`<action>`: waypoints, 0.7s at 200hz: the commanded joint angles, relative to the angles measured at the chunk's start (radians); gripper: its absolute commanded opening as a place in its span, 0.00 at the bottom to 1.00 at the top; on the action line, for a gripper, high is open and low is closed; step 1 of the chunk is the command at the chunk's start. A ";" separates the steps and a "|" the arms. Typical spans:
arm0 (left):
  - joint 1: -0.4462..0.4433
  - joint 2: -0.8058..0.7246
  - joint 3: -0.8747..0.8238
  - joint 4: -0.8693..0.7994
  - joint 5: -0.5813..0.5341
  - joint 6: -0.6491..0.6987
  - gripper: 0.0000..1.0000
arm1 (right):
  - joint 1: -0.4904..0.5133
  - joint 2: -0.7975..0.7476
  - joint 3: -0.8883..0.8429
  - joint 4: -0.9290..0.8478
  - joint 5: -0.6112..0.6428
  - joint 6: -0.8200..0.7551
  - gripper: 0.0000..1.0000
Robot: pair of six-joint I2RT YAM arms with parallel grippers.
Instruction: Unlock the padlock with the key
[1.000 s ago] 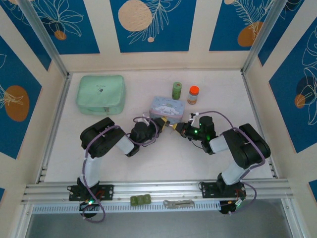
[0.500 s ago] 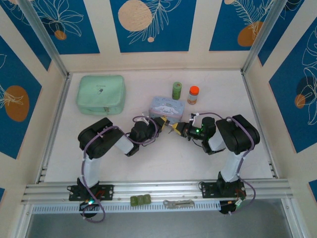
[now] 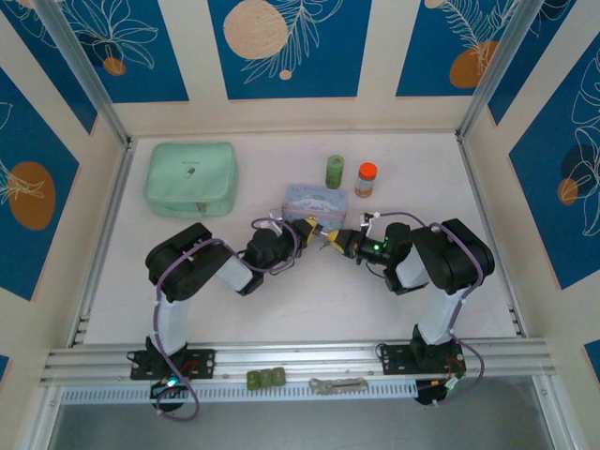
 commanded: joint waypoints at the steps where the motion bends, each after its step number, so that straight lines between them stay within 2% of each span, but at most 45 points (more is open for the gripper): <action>1: -0.050 -0.034 0.050 0.111 0.141 0.004 0.00 | 0.051 -0.034 0.044 -0.047 -0.041 -0.071 0.00; 41: -0.053 -0.044 0.053 0.104 0.154 0.019 0.00 | 0.117 -0.114 0.104 -0.315 -0.011 -0.227 0.00; 89: -0.062 -0.044 0.090 0.088 0.195 0.028 0.00 | 0.107 -0.216 0.166 -0.569 0.011 -0.366 0.00; 114: -0.063 -0.046 0.083 0.090 0.212 0.029 0.00 | 0.081 -0.211 0.203 -0.611 -0.018 -0.398 0.00; 140: -0.060 -0.057 0.054 0.088 0.180 0.038 0.00 | 0.069 -0.208 0.199 -0.604 -0.038 -0.369 0.00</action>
